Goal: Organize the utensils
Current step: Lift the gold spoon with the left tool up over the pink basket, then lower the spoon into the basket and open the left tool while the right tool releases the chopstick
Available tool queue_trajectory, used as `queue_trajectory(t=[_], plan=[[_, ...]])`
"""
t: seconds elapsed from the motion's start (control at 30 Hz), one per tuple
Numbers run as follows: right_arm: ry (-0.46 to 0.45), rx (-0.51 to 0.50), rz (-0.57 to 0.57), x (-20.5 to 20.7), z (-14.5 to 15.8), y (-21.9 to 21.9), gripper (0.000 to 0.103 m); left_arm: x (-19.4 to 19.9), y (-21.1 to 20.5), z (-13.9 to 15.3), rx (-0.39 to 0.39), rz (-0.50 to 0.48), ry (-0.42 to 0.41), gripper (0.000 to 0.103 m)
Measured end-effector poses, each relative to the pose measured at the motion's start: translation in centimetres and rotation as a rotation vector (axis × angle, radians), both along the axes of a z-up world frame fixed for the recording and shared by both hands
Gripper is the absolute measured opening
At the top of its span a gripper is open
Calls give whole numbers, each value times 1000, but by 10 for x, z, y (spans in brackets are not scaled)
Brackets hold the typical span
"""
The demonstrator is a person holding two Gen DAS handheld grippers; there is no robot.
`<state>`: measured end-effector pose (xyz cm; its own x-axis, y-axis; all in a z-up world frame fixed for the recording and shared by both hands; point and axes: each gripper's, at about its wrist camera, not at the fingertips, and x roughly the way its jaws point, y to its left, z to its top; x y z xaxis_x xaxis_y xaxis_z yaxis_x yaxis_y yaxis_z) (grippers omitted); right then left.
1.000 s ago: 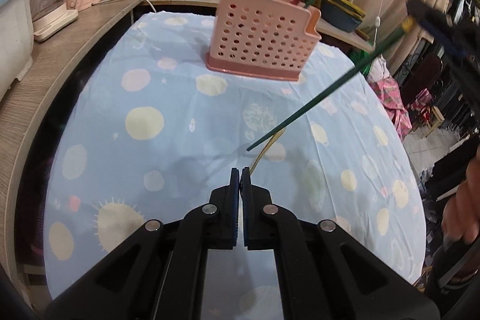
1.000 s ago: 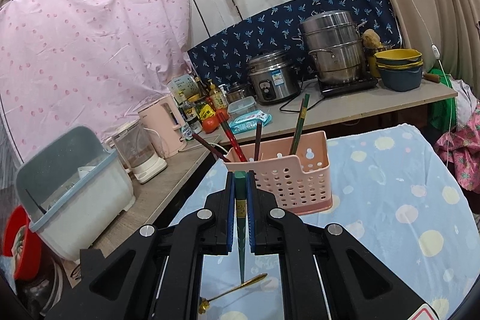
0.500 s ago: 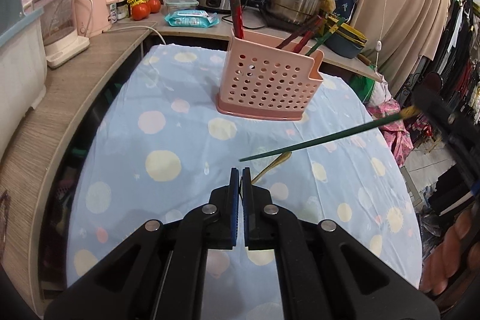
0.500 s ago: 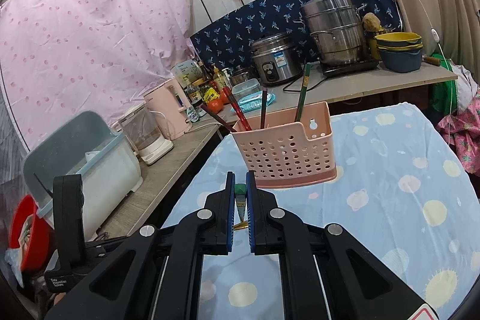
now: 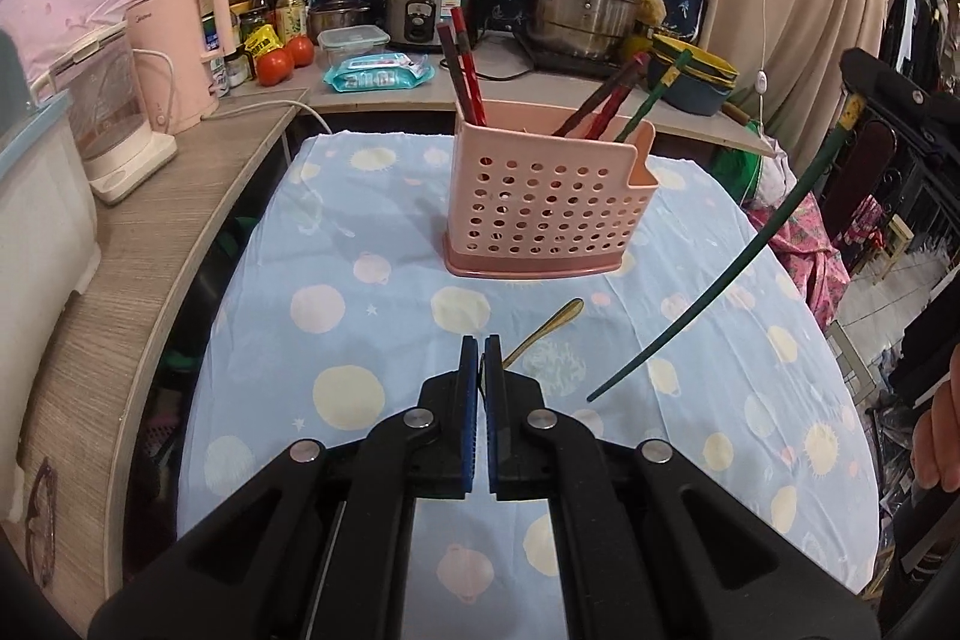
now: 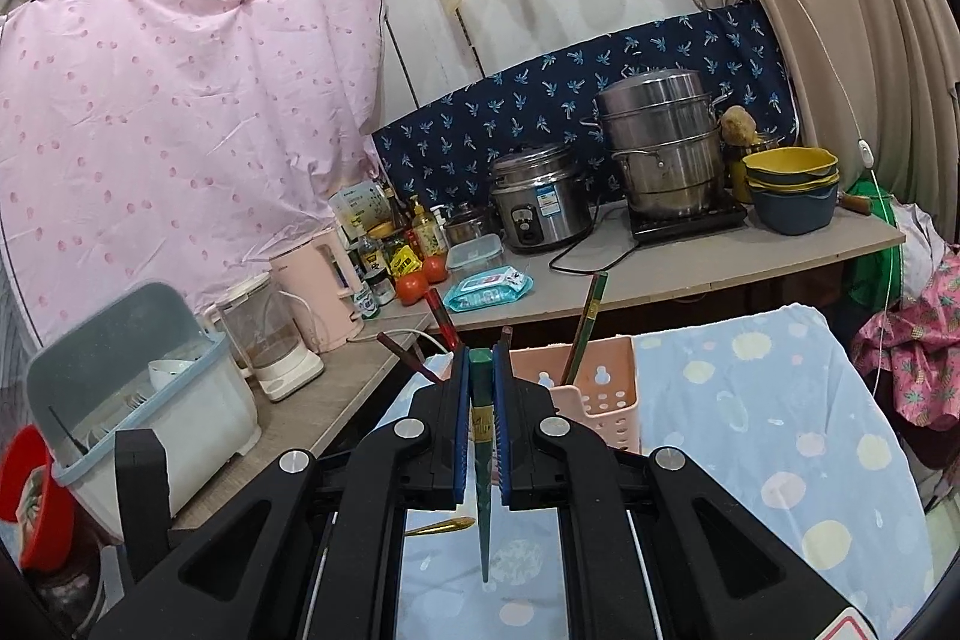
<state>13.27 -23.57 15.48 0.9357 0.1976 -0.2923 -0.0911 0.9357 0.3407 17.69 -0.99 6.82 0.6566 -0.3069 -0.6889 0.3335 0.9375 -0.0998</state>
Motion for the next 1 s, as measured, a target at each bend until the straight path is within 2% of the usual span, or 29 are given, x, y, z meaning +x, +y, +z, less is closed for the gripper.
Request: queue_trajectory(t=[0.13,0.27,0.47,0.67,0.83,1.0], plan=[[3,11,0,1,-4,2,7,5,3,-2,-1,13,12,2],[-20,8,-29,2,7,-8,7,11,8,11,2,29,-15,2],[-87,-48,-88,16,39,-24,7,35,1,59,41,36,-125,2],[-156,-57,-124,44,76,-39,7,72,-24,100,128,24,-199,2],[-182,-55,-145,74,95,-45,7,107,-47,96,213,17,-187,2],[-173,-44,-148,108,89,-47,7,129,-56,71,249,16,-130,2]])
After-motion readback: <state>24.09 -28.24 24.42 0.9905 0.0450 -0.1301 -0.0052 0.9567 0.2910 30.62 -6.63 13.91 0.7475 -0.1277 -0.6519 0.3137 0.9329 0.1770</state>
